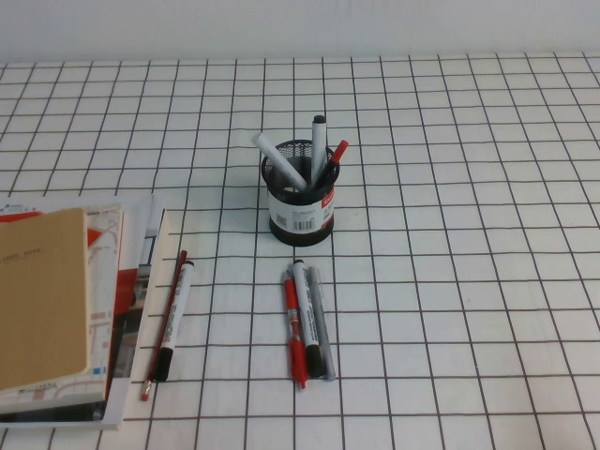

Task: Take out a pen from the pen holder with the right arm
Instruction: 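Take a marker out of the pen holder and lay it on the table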

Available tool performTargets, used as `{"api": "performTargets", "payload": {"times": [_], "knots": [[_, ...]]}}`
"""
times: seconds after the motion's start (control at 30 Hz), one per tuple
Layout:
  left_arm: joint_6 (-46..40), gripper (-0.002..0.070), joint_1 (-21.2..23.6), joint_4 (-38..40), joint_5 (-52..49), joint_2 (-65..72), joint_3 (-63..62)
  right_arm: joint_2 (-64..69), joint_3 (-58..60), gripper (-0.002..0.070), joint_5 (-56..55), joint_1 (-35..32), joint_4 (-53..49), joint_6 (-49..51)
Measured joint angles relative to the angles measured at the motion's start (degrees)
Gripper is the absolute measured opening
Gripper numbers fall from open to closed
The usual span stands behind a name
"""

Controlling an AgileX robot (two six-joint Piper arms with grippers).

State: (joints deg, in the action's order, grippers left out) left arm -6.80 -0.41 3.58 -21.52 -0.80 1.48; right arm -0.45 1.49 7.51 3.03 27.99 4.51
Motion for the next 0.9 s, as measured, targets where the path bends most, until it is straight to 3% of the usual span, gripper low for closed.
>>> {"api": "performTargets", "payload": {"times": [0.13, 0.47, 0.63, 0.9], "knots": [[0.0, -0.0004, 0.0, 0.0, 0.0, 0.0, 0.0, 0.0, 0.0, -0.0016, -3.3, 0.0, 6.81, 0.0], [0.0, -0.0004, 0.0, 0.0, 0.0, 0.0, 0.0, 0.0, 0.0, -0.0016, -3.17, 0.0, 8.77, 0.0], [0.0, -0.0004, 0.0, 0.0, 0.0, 0.0, 0.0, 1.69, -4.34, -0.0016, 5.27, 0.0, 7.98, 0.0], [0.0, -0.0004, 0.0, 0.0, 0.0, 0.0, 0.0, 18.57, -22.26, -0.0016, 25.41, 0.0, -2.78, 0.0]]}}
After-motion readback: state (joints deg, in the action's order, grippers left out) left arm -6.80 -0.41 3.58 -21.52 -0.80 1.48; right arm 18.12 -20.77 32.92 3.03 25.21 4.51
